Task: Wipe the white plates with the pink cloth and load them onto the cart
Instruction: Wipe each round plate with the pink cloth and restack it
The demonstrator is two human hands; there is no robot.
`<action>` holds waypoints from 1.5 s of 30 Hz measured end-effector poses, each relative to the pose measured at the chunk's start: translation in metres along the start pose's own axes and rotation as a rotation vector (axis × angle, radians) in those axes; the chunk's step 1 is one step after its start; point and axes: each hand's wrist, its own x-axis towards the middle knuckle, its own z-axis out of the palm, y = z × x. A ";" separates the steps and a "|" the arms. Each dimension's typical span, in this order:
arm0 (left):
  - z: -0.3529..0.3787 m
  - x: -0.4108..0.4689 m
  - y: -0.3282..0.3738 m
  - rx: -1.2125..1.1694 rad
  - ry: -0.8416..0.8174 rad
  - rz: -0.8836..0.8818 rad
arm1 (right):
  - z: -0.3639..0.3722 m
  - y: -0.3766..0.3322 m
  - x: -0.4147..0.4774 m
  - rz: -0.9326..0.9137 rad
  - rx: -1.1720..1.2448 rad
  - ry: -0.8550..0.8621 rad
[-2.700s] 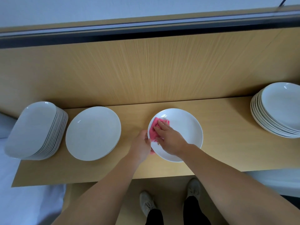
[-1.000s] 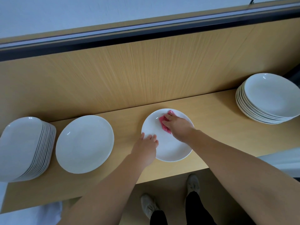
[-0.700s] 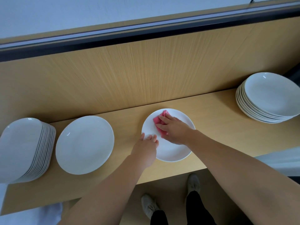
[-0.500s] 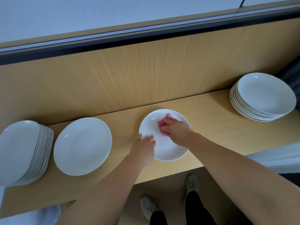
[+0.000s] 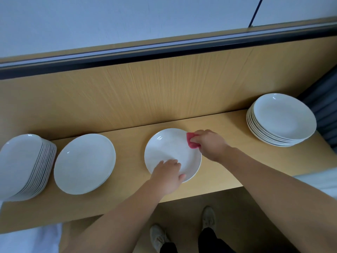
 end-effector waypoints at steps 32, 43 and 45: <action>-0.052 -0.021 0.053 -0.217 0.153 -0.273 | -0.065 0.016 -0.015 -0.126 0.236 0.309; -0.089 -0.027 0.063 -0.643 0.386 -0.395 | -0.096 0.006 -0.019 -0.183 0.223 0.386; -0.091 -0.025 0.052 -0.716 0.432 -0.432 | -0.095 0.002 -0.019 -0.195 0.262 0.388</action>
